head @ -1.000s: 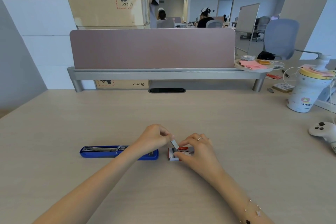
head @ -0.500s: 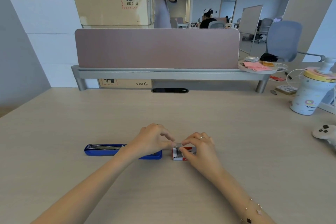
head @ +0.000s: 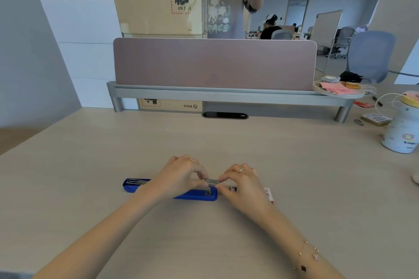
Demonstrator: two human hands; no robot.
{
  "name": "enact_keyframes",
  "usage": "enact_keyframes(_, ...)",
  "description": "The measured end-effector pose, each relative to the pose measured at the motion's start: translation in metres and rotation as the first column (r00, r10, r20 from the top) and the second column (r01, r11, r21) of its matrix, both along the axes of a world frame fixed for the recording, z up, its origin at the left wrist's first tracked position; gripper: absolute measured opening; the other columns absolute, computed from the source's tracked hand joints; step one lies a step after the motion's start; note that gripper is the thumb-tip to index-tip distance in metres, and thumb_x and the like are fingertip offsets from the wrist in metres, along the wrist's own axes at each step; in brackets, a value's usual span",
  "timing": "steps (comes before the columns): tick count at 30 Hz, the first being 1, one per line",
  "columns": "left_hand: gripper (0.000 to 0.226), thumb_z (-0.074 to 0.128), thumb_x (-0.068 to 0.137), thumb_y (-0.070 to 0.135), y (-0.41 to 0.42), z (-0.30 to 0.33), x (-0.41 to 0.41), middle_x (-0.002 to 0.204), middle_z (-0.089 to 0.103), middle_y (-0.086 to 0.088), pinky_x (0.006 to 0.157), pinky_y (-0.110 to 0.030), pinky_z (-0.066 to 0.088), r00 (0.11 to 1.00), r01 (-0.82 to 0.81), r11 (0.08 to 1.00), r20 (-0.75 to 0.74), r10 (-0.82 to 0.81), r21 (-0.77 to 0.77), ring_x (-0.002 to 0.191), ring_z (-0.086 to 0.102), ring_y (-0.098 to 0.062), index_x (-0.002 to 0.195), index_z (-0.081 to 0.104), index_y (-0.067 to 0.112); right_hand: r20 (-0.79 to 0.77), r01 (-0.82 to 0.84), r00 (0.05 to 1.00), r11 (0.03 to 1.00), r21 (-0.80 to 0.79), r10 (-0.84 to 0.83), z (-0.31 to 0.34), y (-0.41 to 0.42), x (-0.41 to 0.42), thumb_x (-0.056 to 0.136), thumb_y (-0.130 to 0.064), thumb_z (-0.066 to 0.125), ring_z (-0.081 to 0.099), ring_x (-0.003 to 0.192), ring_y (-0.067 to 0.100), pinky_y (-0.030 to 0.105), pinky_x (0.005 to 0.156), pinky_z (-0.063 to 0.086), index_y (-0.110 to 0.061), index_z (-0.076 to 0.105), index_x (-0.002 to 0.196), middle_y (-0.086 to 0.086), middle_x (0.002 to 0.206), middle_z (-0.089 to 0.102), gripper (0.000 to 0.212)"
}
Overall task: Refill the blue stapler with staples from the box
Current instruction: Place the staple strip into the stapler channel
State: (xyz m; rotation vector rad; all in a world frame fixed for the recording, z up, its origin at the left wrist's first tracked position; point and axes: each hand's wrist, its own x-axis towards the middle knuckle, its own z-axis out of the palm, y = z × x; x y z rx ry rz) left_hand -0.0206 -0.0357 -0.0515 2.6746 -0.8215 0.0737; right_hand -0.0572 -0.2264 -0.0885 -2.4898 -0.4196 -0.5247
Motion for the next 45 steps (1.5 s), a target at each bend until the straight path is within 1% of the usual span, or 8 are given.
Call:
enact_keyframes(8,0.014,0.068,0.082,0.042,0.019,-0.006,0.000,0.088,0.060,0.019,0.082,-0.032,0.044,0.998,-0.033,0.999,-0.046,0.032,-0.025,0.092,0.053,-0.008,0.092,0.071,0.033,-0.050,-0.028,0.998,1.000,0.001,0.028,-0.001,0.018,0.008,0.081,-0.031,0.061,0.046,0.098,0.012,0.026,0.083,0.029,-0.024,0.068,0.092,-0.007,0.100,0.064,0.014)
enact_keyframes(18,0.016,0.072,0.079,0.039,0.021,-0.006,0.007,0.093,0.070,0.013,0.085,-0.034,0.048,0.991,-0.077,0.997,-0.107,0.075,-0.021,0.092,0.056,-0.007,0.093,0.075,0.034,-0.152,-0.072,0.987,0.992,-0.104,0.056,0.010,0.021,0.017,0.080,-0.039,0.062,0.044,0.099,0.013,0.028,0.083,0.029,-0.031,0.067,0.093,-0.007,0.105,0.065,0.016)
enact_keyframes(25,0.018,0.073,0.079,0.038,0.022,-0.008,0.009,0.086,0.065,0.018,0.086,-0.035,0.048,0.990,-0.069,0.997,-0.126,0.066,-0.022,0.093,0.057,-0.008,0.095,0.075,0.033,-0.242,-0.070,0.969,0.994,-0.089,0.047,0.012,0.020,0.020,0.080,-0.038,0.064,0.042,0.100,0.013,0.031,0.087,0.031,-0.032,0.068,0.094,-0.005,0.110,0.064,0.016)
enact_keyframes(31,0.020,0.070,0.081,0.039,0.026,-0.014,0.010,0.097,0.070,0.010,0.084,-0.037,0.050,0.992,-0.038,0.999,-0.122,0.036,-0.015,0.091,0.057,-0.008,0.100,0.073,0.034,-0.261,-0.054,0.965,0.997,-0.055,0.038,0.008,0.020,0.020,0.081,-0.037,0.065,0.036,0.094,0.009,0.028,0.084,0.030,-0.030,0.068,0.096,-0.005,0.109,0.064,0.017)
enact_keyframes(35,0.027,0.068,0.082,0.040,0.028,-0.016,0.010,0.105,0.068,0.009,0.088,-0.035,0.048,0.994,-0.017,1.000,-0.112,0.016,-0.005,0.098,0.053,-0.010,0.107,0.070,0.030,-0.264,-0.064,0.963,0.997,-0.042,0.050,0.006,0.019,0.019,0.080,-0.036,0.065,0.038,0.096,0.010,0.028,0.085,0.030,-0.030,0.066,0.098,-0.006,0.109,0.063,0.019)
enact_keyframes(39,0.041,0.069,0.081,0.041,0.051,-0.014,0.013,0.105,0.057,0.017,0.092,-0.022,0.041,0.990,-0.056,0.998,-0.132,0.051,-0.033,0.104,0.049,-0.007,0.119,0.063,0.028,-0.288,-0.059,0.956,0.998,-0.026,0.049,0.001,0.013,0.015,0.078,-0.038,0.066,0.043,0.100,0.011,0.028,0.087,0.033,-0.030,0.059,0.109,-0.008,0.110,0.063,0.033)
enact_keyframes(42,0.041,0.072,0.078,0.040,0.083,-0.014,0.016,0.099,0.053,0.022,0.085,-0.003,0.033,0.986,-0.100,0.994,-0.142,0.092,-0.051,0.099,0.049,-0.002,0.116,0.064,0.026,-0.304,-0.054,0.952,0.997,-0.061,0.033,-0.003,0.009,0.014,0.078,-0.038,0.066,0.044,0.103,0.013,0.030,0.091,0.033,-0.028,0.057,0.113,-0.007,0.111,0.063,0.038)
enact_keyframes(45,0.050,0.063,0.068,0.066,0.114,-0.013,0.013,0.107,0.058,0.019,0.083,0.003,0.031,0.972,-0.145,0.988,-0.195,0.131,-0.061,0.100,0.049,0.010,0.111,0.059,0.040,-0.317,-0.059,0.948,0.996,-0.073,0.033,-0.005,0.008,0.015,0.078,-0.041,0.066,0.044,0.103,0.013,0.030,0.090,0.033,-0.029,0.057,0.115,-0.007,0.112,0.063,0.040)
